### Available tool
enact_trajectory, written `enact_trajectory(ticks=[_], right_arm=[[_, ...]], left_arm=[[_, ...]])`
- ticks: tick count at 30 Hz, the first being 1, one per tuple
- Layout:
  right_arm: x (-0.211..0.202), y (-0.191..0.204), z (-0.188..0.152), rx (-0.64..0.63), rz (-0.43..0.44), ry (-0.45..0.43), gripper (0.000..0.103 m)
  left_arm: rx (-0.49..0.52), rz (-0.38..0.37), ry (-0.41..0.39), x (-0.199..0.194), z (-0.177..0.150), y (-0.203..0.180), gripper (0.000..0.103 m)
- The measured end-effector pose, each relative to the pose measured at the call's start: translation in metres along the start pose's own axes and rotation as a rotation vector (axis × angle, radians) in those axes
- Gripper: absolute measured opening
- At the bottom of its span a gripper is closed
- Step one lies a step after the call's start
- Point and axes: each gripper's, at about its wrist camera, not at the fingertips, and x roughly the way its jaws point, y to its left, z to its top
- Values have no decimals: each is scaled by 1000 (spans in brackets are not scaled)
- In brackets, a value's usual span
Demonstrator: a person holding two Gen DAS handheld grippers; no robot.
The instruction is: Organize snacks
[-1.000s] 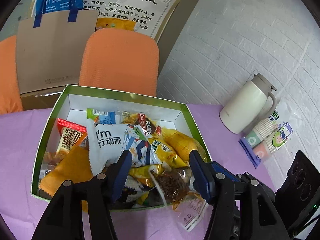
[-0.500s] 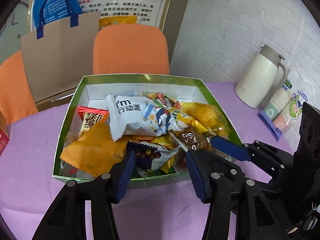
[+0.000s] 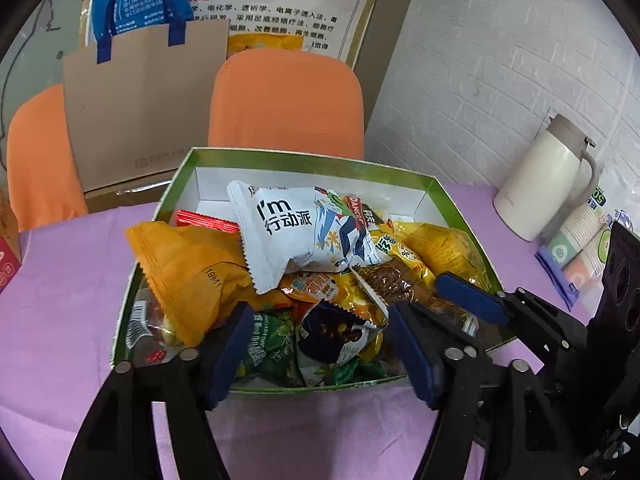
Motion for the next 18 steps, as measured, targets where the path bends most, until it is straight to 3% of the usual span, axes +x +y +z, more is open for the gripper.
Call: enact_trajectory(ticks=[3, 12, 18], right_arm=[[-27, 3, -5, 18, 18, -25, 103], [-101, 34, -38, 54, -77, 20, 103], [-125, 49, -71, 38, -153, 73, 103]], left_arm=[[-23, 39, -99, -32, -6, 0, 103], [27, 157, -178, -113, -64, -19, 103], [-5, 201, -174, -141, -115, -24, 103]])
